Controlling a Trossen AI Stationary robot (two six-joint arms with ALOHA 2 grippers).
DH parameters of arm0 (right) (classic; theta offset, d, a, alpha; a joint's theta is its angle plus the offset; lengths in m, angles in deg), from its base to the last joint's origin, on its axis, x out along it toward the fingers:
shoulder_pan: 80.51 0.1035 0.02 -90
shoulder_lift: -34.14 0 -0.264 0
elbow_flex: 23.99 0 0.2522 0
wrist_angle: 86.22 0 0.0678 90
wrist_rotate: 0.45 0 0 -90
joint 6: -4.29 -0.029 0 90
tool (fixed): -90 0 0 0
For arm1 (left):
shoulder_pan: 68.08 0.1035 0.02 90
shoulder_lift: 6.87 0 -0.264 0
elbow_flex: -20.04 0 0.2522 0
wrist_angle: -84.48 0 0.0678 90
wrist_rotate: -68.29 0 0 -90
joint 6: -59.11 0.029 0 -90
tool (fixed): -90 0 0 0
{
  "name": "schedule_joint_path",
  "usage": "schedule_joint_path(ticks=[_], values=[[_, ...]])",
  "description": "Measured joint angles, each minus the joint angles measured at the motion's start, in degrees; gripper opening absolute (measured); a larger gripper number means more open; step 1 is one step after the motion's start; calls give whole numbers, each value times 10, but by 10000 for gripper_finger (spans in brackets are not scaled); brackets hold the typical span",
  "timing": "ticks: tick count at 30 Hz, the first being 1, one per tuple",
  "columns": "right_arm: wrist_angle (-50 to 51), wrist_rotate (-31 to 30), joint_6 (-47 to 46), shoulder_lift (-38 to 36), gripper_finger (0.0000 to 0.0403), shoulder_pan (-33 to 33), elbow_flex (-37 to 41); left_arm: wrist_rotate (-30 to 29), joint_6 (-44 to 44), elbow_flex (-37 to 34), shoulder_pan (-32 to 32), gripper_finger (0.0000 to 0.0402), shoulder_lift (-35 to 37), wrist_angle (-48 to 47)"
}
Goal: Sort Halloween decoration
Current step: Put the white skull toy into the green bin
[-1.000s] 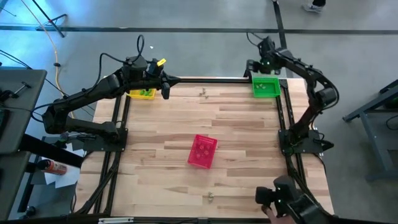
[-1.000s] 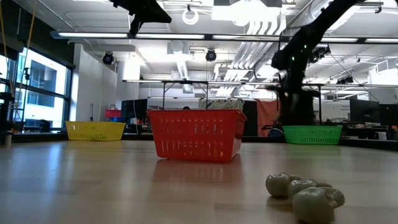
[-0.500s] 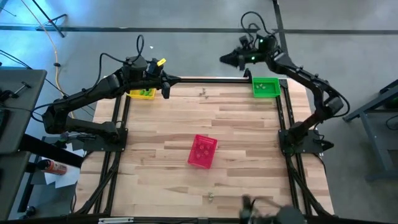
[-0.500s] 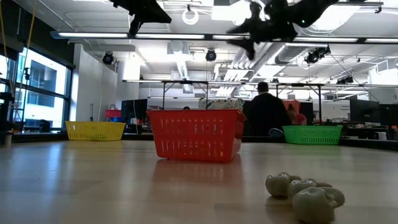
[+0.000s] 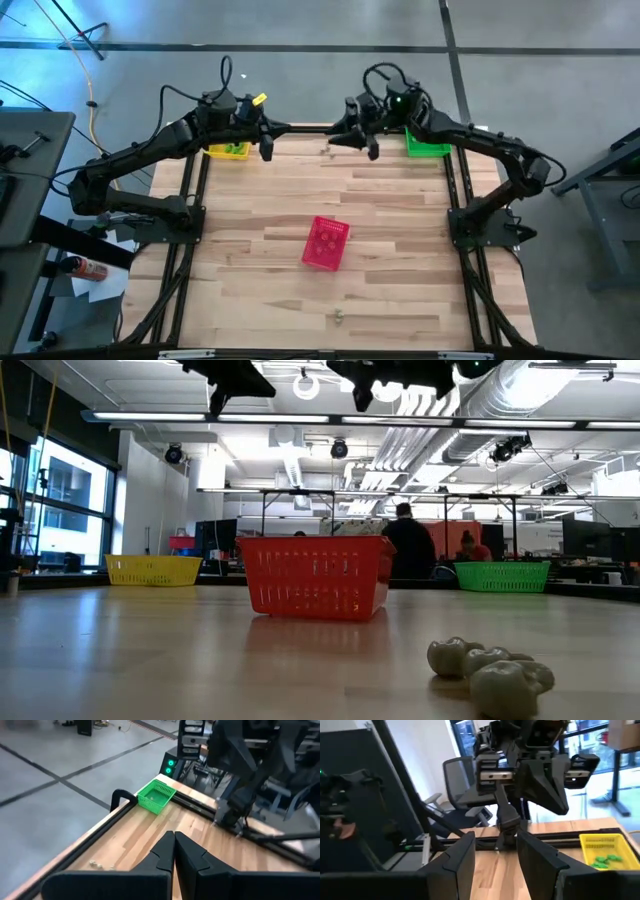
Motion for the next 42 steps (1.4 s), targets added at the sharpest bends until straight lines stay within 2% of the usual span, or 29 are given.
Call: schedule_joint_path(ticks=[5, 10, 23, 34, 38, 42], values=[[-4, -63, -29, 0, 140, 31, 0, 1, 50, 0, 0, 0, 0, -5], [-4, -92, -51, 0, 140, 50, 0, 1, 74, 0, 0, 0, 0, 1], [-4, -94, -34, 0, 140, 61, 0, -6, 80, 0, 0, 0, 0, 5], [-4, -85, -13, -1, 140, 47, 0, -79, 72, 0, 1, 2, -10, 1], [-7, -85, -15, -4, 140, 27, 0, -87, 65, 2, 9, 21, -37, 3], [-8, -85, -17, -15, 140, 7, 0, -73, 99, 52, 38, 66, -115, -50]])
